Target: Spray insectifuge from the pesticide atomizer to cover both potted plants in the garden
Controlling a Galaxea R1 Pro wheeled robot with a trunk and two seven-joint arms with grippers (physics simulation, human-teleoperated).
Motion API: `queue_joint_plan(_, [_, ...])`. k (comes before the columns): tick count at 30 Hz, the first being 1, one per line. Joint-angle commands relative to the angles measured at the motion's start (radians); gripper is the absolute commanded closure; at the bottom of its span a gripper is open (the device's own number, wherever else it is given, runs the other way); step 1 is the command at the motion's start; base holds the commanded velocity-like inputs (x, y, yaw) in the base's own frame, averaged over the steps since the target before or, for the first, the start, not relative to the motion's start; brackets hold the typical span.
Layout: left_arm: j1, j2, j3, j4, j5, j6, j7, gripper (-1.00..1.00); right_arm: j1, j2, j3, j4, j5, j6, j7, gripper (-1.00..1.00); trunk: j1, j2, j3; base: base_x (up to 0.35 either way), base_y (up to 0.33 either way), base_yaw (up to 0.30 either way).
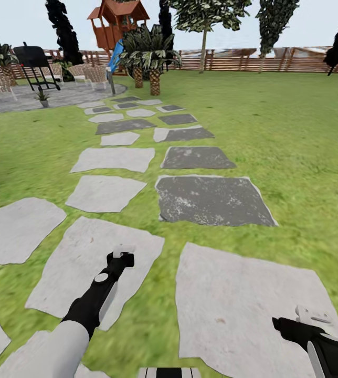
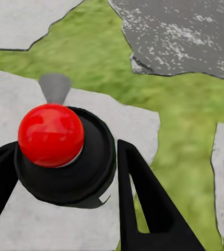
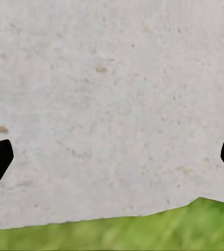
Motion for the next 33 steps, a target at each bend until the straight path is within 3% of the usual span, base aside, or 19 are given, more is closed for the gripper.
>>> queue_joint_plan(1, [-0.001, 0.000, -0.001, 0.001, 0.001, -0.002, 0.000, 1.00, 0.000, 0.000, 0.000, -0.001, 0.001, 0.005, 0.001, -1.00, 0.000, 0.000, 0.000, 0.309, 0.000, 0.171])
queue_joint_plan(33, [-0.001, 0.000, -0.001, 0.001, 0.001, -0.002, 0.000, 1.00, 0.000, -0.001, -0.001, -0.001, 0.001, 0.005, 0.002, -1.00, 0.000, 0.000, 0.041, 0.337, 0.000, 0.154])
